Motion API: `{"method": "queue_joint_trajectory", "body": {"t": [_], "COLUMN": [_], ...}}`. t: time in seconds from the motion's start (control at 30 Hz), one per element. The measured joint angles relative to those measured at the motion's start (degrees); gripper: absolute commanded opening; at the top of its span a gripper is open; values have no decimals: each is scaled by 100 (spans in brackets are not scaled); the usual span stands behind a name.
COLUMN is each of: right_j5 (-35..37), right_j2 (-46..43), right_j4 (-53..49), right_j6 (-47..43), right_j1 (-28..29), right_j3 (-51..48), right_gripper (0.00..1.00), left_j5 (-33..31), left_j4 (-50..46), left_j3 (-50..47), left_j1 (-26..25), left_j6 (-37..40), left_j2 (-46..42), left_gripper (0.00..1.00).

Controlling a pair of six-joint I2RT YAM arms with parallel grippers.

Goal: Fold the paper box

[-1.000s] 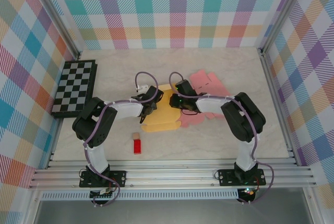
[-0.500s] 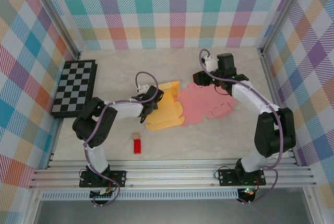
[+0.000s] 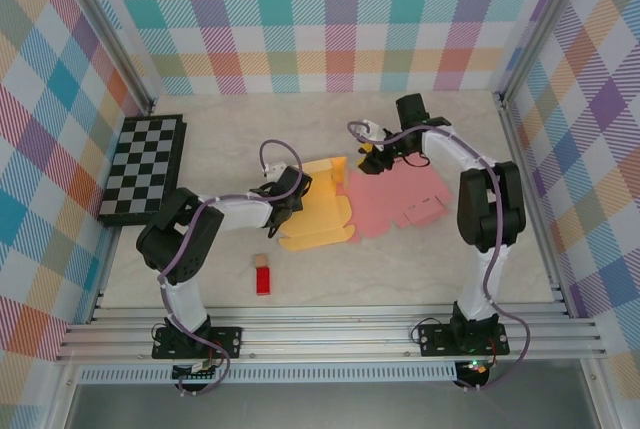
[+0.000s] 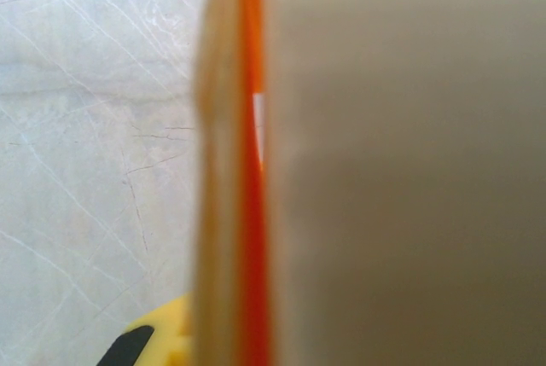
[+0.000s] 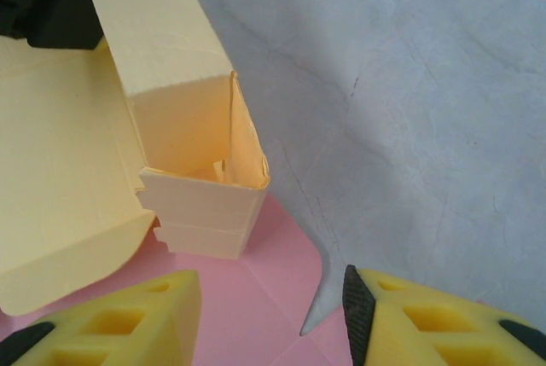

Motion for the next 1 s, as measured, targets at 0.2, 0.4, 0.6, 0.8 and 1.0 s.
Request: {"method": "queue_joint_trajectory", "body": {"t": [0.2,0.4,0.6,0.8,1.0], "right_j5": [-142,-229,-264,-321,-203], "right_j2": [186,289,380,385,284], "right_j4": [-420,-557,-588,-562,-203], "right_j6": [-588,-782,-820,-713,-127], "right_j1": [31,229,479,551,573], "right_j3": [109,109,109,66,-400], "right_gripper": [50,49,45,44,45], "left_j5": [142,271,310,306,262], "left_j4": [105,166,168,160,122], "left_j3": [-70,-72,-72,-72,-70], "left_j1": [0,0,0,0,-2], "left_j6": [131,219,232,210,144], "left_j2": [-52,-55,-59,-61,-63], "left_gripper": [0,0,0,0,0]}}
